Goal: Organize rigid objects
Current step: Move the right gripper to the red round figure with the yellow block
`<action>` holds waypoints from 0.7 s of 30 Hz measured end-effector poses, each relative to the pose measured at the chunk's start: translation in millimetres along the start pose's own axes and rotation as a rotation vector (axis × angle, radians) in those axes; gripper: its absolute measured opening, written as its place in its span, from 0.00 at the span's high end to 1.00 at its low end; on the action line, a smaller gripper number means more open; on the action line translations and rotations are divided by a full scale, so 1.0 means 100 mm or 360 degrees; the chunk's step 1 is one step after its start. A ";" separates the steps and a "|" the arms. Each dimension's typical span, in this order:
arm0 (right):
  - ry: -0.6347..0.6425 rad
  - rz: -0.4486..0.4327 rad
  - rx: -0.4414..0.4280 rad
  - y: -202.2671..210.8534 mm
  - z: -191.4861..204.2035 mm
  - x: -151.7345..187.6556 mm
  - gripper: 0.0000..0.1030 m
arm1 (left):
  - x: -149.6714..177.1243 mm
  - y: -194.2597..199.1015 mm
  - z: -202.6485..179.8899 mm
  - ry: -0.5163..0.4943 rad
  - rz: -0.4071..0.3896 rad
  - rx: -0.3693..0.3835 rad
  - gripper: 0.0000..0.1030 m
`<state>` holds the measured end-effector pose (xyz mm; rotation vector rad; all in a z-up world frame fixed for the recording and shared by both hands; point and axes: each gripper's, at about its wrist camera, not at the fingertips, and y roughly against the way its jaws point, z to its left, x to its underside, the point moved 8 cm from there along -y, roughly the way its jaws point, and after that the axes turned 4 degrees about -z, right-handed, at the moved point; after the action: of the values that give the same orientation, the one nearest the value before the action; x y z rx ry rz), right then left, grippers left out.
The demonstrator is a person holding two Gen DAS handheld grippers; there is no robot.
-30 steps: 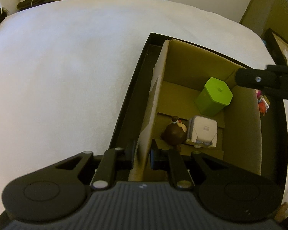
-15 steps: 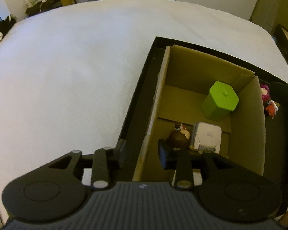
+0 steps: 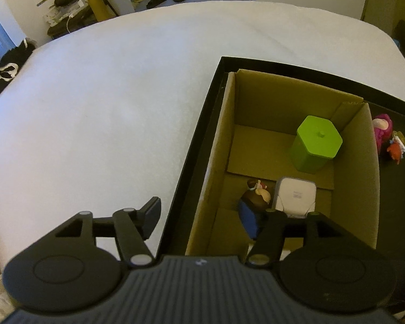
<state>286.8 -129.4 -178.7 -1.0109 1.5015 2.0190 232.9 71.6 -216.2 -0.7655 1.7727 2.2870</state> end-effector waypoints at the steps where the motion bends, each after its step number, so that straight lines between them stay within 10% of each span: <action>1: -0.0011 0.0002 -0.0013 0.00 -0.04 0.02 0.19 | -0.01 0.01 -0.02 -0.0007 -0.0001 -0.0014 0.37; 21: -0.0159 -0.0047 -0.0102 -0.11 -0.31 0.31 0.08 | -0.07 0.06 -0.17 -0.0118 -0.0021 -0.0192 0.27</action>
<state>284.4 -157.3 -213.8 -0.9366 1.3705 2.0769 241.1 55.5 -210.7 -0.6995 1.6063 2.3985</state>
